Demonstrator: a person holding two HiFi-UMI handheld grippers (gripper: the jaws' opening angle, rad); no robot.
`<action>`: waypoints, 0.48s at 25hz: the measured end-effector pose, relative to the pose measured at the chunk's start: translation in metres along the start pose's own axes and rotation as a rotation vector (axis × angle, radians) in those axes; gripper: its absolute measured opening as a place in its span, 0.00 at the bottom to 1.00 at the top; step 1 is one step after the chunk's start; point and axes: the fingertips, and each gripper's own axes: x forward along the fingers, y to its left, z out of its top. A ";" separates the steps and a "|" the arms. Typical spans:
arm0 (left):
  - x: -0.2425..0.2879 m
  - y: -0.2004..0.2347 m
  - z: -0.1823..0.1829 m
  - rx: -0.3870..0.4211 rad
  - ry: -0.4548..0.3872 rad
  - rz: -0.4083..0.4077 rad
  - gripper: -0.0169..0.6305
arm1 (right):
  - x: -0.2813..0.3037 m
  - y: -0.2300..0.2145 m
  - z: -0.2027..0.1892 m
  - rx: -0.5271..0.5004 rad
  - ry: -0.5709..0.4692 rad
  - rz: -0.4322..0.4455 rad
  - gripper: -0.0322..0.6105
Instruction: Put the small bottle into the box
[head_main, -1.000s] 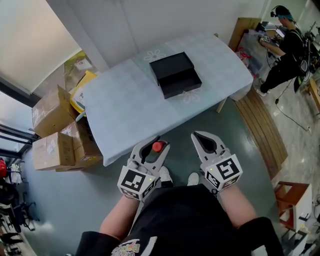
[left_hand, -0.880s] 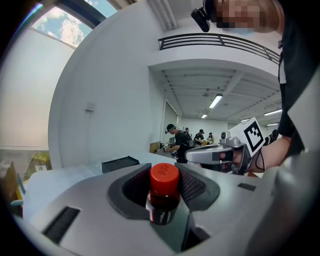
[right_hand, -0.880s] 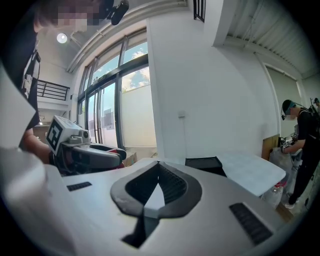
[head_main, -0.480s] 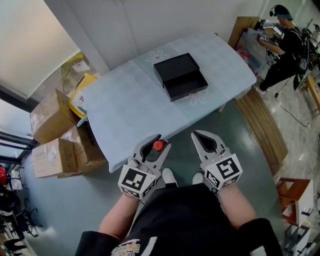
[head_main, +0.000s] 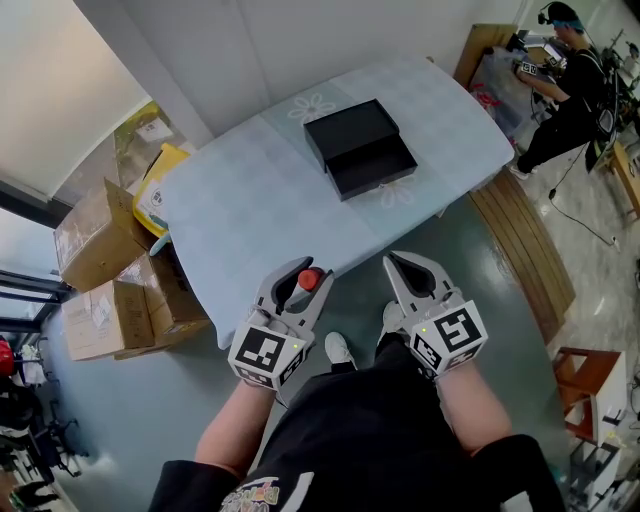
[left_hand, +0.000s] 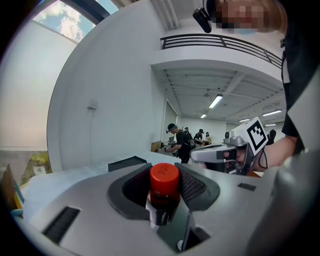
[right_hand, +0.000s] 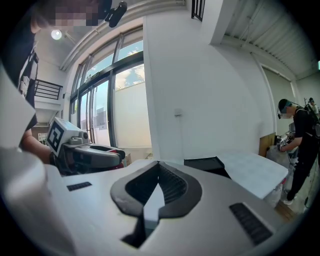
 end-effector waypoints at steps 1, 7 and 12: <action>0.003 0.000 0.001 0.000 0.001 0.003 0.25 | 0.001 -0.004 0.000 0.001 0.000 0.000 0.06; 0.030 -0.001 0.004 0.002 0.011 0.029 0.25 | 0.008 -0.036 0.003 0.009 0.001 0.025 0.06; 0.063 -0.005 0.011 0.001 0.022 0.065 0.25 | 0.015 -0.071 0.005 0.015 0.006 0.069 0.06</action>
